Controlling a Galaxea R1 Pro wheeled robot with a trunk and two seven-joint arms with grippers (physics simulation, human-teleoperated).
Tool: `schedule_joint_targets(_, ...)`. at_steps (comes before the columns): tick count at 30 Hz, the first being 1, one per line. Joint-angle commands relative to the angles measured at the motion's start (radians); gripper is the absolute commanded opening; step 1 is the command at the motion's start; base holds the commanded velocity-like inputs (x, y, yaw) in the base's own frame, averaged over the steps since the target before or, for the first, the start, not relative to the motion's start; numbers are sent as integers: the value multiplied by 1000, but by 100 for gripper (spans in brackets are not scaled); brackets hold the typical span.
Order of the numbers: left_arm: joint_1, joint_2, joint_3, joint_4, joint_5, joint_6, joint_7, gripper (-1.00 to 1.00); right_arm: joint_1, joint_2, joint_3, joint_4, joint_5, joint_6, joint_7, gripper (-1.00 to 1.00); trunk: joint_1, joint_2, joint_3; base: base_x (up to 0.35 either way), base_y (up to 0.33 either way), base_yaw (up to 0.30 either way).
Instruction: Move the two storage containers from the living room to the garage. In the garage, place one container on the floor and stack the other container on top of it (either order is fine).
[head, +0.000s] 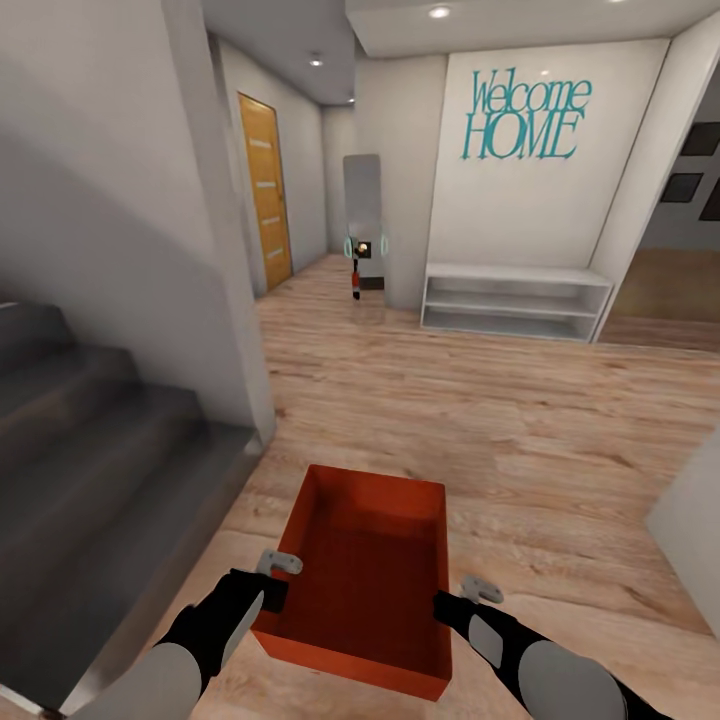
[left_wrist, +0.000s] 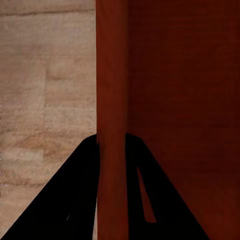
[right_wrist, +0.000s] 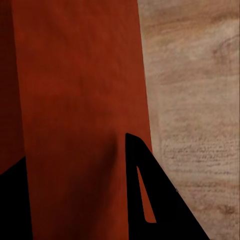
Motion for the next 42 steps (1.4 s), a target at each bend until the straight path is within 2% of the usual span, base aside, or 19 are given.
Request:
schedule_joint_targets(1,-1,0,0,-3,13,5,0,-100,0,1,-14,-1,10,3,3,-100,0,0,-1,341,0,0)
schedule_joint_targets(42,-1,0,0,-2,13,5,0,-100,0,0,-14,-1,8,3,3,-100,0,0,-1,341,0,0)
